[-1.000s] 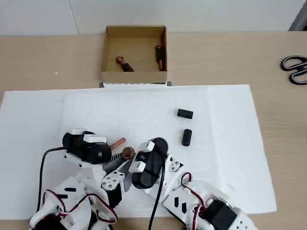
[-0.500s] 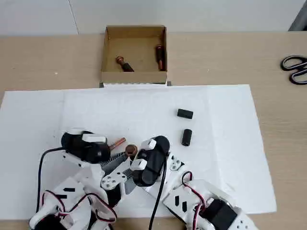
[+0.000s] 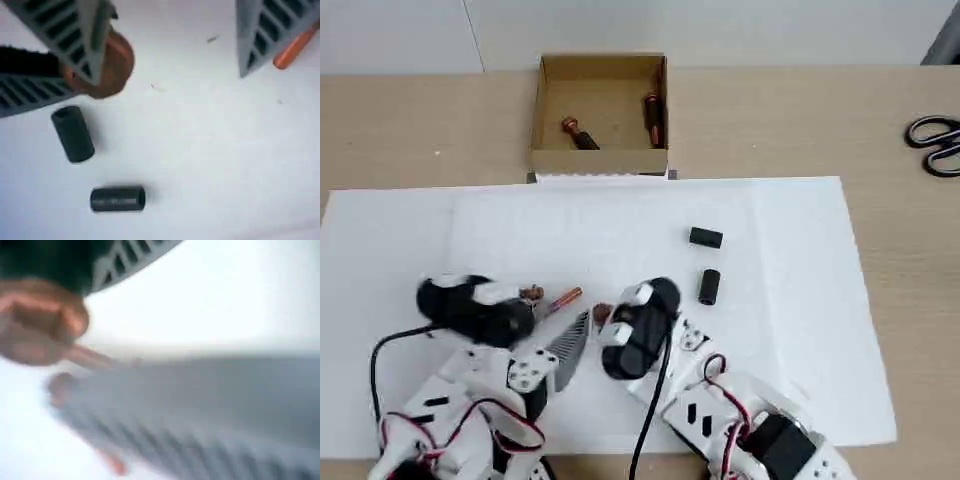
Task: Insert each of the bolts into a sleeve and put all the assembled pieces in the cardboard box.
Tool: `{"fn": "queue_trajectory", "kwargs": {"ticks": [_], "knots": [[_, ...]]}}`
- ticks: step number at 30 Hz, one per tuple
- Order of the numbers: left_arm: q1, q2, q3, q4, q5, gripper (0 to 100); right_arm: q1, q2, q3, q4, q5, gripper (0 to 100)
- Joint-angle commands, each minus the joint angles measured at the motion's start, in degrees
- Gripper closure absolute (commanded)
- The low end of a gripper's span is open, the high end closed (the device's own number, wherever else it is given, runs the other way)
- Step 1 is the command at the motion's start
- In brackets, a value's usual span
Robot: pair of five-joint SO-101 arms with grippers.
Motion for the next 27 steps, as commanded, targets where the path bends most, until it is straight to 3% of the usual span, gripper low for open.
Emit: {"fn": "queue_trajectory", "kwargs": {"ticks": [1, 4, 8, 15, 20, 27], "knots": [[-0.7, -0.2, -4.0, -1.1, -0.1, 88, 5.1, -0.4, -1.6, -1.3, 0.3, 99.5], [-0.7, -0.3, -4.9, -3.3, -0.1, 100, 7.8, -0.4, -1.5, -1.2, 0.2, 99.5], [-1.4, -0.2, -3.1, -8.2, -0.1, 99, 12.1, -0.3, 0.3, -1.6, 0.1, 99.5], [-10.7, -0.2, 8.1, -15.8, -0.1, 99, 17.9, 2.5, 2.0, -11.3, 0.2, 99.5], [-13.3, -0.2, 17.6, -19.5, 0.0, 99, 23.3, 17.8, -2.8, -18.2, -1.3, 99.5], [-13.3, -0.4, 28.4, -23.6, 0.1, 99, 24.8, 48.4, -28.1, -20.7, -7.9, 99.5]]}}
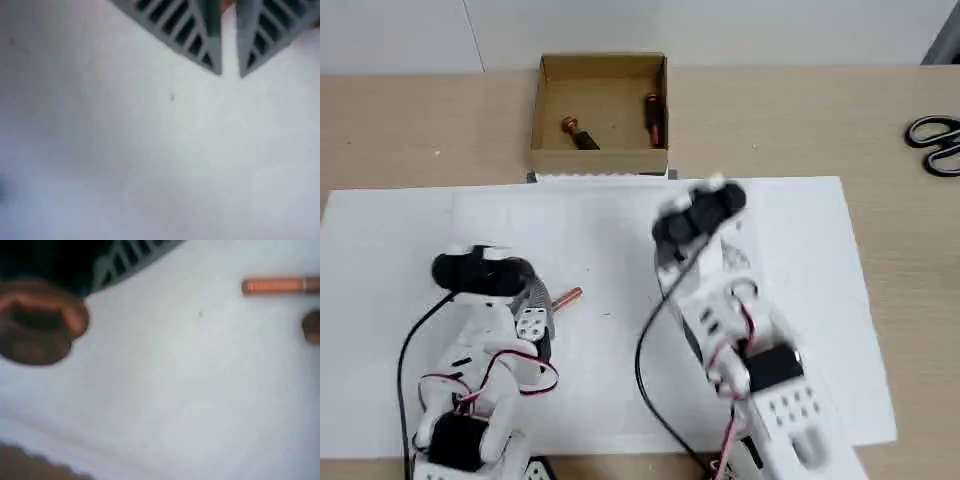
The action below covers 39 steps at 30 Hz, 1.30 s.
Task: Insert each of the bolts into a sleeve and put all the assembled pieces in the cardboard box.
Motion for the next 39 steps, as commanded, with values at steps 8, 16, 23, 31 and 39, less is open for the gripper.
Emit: {"fn": "queue_trajectory", "kwargs": {"ticks": [8, 16, 23, 31, 39], "knots": [[-0.3, -0.4, 8.4, -9.5, 0.0, 99, 1.3, 42.5, -47.1, -2.0, -3.0, 99.5], [-0.4, -0.4, 9.7, -10.8, 0.1, 99, 2.8, 70.8, -76.2, -2.1, -2.5, 99.5], [-0.4, -0.4, 9.7, -10.8, 0.1, 99, 2.9, 93.1, -98.3, -2.6, 2.8, 99.5], [-0.4, -0.4, 9.7, -10.8, 1.6, 99, 4.1, 115.2, -123.5, -2.0, 4.0, 99.1], [-0.4, -0.4, 9.7, -10.7, 3.8, 99, 4.1, 121.4, -137.4, 12.5, 4.0, 92.3]]}}
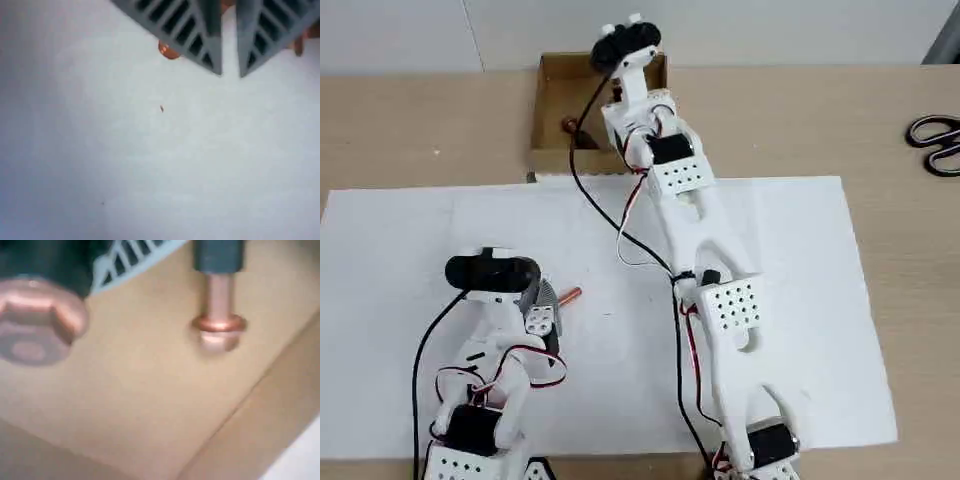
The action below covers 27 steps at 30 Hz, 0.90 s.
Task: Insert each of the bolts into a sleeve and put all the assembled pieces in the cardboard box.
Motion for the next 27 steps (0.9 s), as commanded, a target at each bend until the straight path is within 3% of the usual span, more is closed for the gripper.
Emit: {"fn": "queue_trajectory", "kwargs": {"ticks": [1, 5, 12, 23, 27], "knots": [[-0.4, -0.4, -0.3, -1.2, 0.4, 99, 0.9, -1.0, -7.4, 5.8, 0.8, 88.3], [-0.4, -0.4, -0.3, -1.2, 0.4, 99, 0.8, -1.1, -11.5, 12.5, 0.8, 76.5], [-0.4, -0.4, -0.3, -1.2, 0.4, 99, 0.7, -1.1, -26.5, 30.2, 0.8, 80.8], [-0.3, -0.4, -0.3, -1.2, 0.4, 99, 0.0, -11.8, -26.5, 55.1, 0.7, 88.5], [-0.3, -0.4, -0.3, -1.2, 0.4, 99, 0.5, -14.4, -25.1, 56.1, 0.6, 88.7]]}}
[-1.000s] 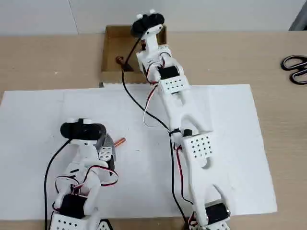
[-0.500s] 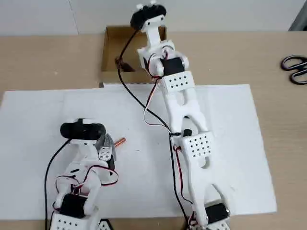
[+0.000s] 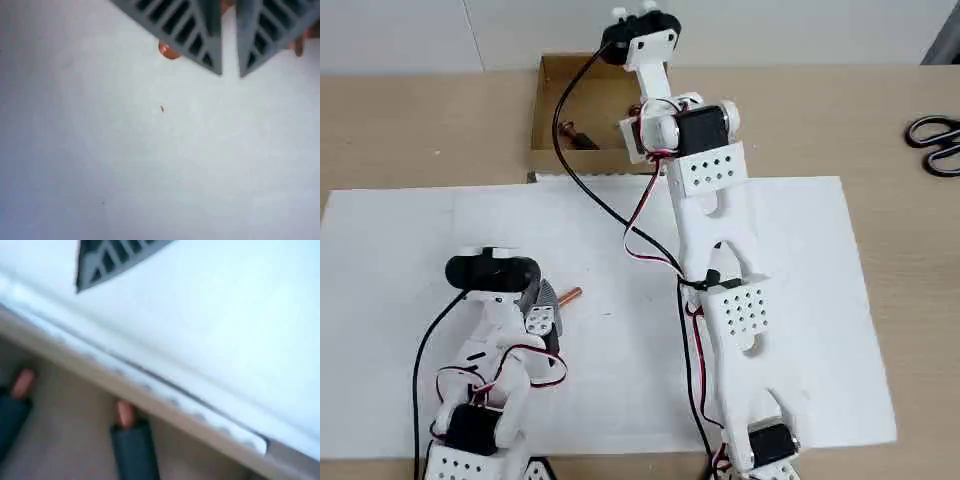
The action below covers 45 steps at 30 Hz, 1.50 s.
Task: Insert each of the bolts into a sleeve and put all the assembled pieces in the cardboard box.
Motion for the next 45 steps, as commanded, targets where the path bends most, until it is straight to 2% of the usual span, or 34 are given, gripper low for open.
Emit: {"fn": "queue_trajectory", "kwargs": {"ticks": [1, 6, 12, 18, 30, 37, 45], "knots": [[-0.3, -0.4, -0.3, -1.2, 0.4, 99, 0.1, -6.4, 0.2, 1.8, 0.6, 88.7], [-0.3, -0.4, -0.3, -1.2, 0.4, 99, -0.1, -14.3, 12.8, 2.1, 0.5, 88.5], [-0.3, -0.4, -0.3, -1.2, 0.4, 99, -0.1, -32.3, 39.9, 1.8, 0.1, 88.6], [-0.3, -0.4, -0.3, -1.2, 0.4, 99, -0.1, -44.2, 58.5, 1.5, -13.3, 88.4], [-0.3, -0.4, -0.3, -1.1, 0.4, 99, 0.1, -59.5, 86.1, 1.4, -26.8, 88.3], [-0.3, -0.4, -0.3, -1.1, 0.4, 99, 0.2, -59.4, 94.9, -0.6, -27.3, 88.3], [-0.3, -0.5, -0.3, -0.1, 0.4, 99, 0.3, -57.5, 101.6, -10.7, -25.1, 88.2]]}}
